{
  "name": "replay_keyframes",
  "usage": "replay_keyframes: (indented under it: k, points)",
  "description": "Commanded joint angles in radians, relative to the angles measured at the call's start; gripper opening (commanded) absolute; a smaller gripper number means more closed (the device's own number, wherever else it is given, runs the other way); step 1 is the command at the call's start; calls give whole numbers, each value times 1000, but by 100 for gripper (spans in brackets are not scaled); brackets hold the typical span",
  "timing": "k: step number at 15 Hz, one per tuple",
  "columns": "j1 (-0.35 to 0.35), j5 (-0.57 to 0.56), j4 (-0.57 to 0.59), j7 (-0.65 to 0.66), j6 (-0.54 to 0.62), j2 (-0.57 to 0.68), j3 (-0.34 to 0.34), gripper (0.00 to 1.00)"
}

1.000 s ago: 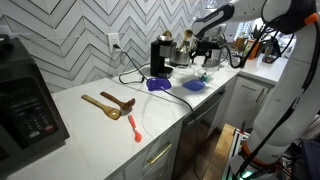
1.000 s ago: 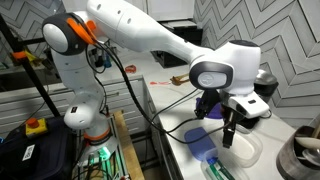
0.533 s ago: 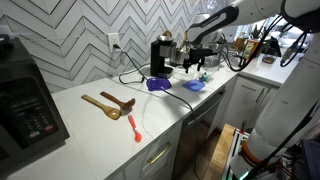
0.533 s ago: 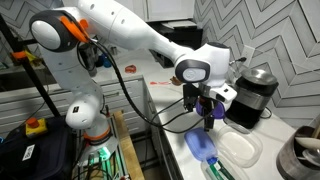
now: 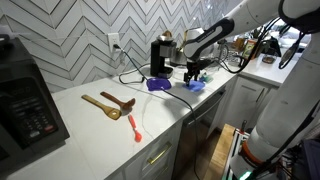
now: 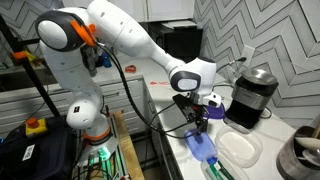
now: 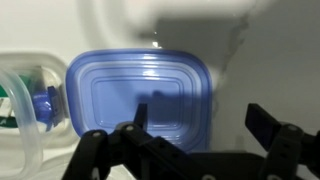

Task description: Remove the small lunch box from the bigger lunch box, then open the small lunch box and add green object, then close it

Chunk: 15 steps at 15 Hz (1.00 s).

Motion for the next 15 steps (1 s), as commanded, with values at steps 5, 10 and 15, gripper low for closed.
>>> replay_keyframes:
  k: [5,10,15]
  points:
    - [15,-7,-38,-156,107,23,2,95]
    - [15,59,-32,-210,100,35,0,61]
    - [13,123,-30,-254,101,46,0,25]
